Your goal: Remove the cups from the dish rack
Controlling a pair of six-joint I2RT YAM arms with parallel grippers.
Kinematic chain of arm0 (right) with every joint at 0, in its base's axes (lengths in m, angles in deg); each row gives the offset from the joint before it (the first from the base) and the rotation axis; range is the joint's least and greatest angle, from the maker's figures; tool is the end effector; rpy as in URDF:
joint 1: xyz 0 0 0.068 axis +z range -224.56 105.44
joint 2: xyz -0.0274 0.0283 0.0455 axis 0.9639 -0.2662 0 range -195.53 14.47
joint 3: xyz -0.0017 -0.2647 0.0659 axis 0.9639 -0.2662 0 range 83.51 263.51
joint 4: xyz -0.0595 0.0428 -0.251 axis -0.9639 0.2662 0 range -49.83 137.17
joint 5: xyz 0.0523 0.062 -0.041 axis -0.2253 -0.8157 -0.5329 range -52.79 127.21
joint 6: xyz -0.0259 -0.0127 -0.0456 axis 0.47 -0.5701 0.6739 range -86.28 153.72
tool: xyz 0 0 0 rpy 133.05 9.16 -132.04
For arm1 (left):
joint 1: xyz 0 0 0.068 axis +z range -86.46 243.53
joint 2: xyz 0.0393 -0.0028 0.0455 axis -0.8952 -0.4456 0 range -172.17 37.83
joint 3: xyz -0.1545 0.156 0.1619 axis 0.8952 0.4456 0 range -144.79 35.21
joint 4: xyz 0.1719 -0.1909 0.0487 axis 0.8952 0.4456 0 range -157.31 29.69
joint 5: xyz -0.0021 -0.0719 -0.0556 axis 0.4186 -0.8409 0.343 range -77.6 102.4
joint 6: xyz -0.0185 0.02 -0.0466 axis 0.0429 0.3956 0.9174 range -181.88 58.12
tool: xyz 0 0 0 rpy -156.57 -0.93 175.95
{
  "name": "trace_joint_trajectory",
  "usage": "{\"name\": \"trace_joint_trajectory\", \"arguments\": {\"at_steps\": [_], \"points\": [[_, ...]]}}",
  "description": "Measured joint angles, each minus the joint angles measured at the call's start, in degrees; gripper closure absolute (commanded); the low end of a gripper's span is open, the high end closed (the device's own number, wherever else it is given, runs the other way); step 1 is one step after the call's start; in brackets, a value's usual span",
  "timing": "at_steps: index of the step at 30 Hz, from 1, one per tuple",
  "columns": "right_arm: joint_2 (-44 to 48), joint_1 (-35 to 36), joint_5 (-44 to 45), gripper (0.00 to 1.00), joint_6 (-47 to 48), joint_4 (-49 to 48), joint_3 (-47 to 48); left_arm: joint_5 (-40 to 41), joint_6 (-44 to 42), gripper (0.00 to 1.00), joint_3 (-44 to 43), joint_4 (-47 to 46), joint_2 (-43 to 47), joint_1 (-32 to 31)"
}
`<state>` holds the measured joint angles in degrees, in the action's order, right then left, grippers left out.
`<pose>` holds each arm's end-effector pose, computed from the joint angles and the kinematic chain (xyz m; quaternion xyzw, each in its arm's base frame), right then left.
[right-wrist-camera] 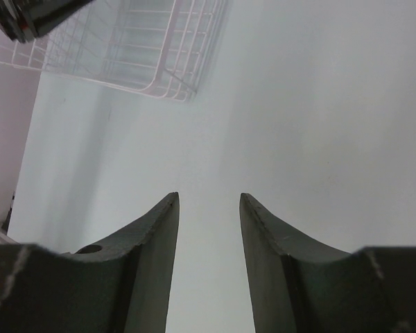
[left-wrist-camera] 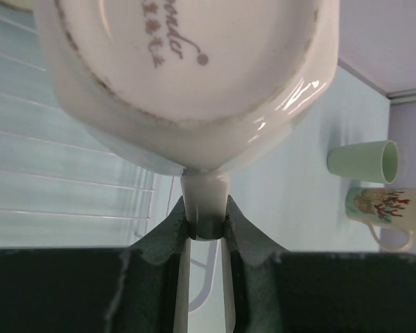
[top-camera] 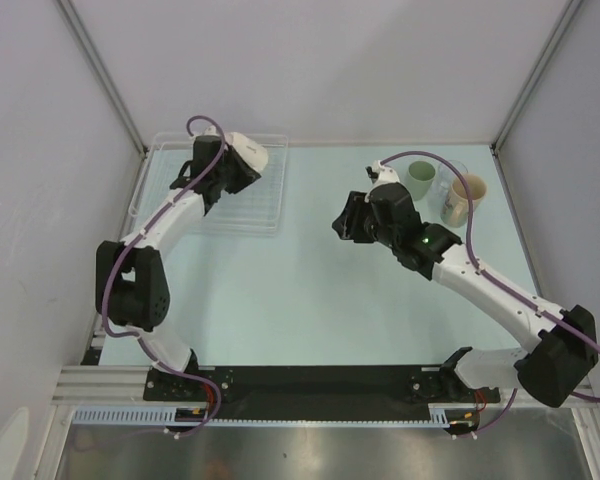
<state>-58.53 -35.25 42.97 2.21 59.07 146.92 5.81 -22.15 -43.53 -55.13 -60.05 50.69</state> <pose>0.2271 0.1813 0.3321 -0.0328 0.8580 0.2608 0.4413 0.3898 -0.0931 0.2944 -0.1749 0.8530 -0.2615 0.4163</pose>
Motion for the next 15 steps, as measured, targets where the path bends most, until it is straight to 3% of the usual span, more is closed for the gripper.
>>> {"name": "trace_joint_trajectory", "arguments": {"at_steps": [8, 15], "points": [[-3.26, -1.36, -2.54, 0.55, -0.24, -2.64, 0.02, -13.07, 12.26, 0.99, 15.13, -17.86, 1.66, 3.54], [-4.48, -2.21, -6.54, 0.55, -1.42, -7.02, 0.02, -24.26, 26.99, 1.0, 24.33, -43.54, 1.81, 3.78]]}}
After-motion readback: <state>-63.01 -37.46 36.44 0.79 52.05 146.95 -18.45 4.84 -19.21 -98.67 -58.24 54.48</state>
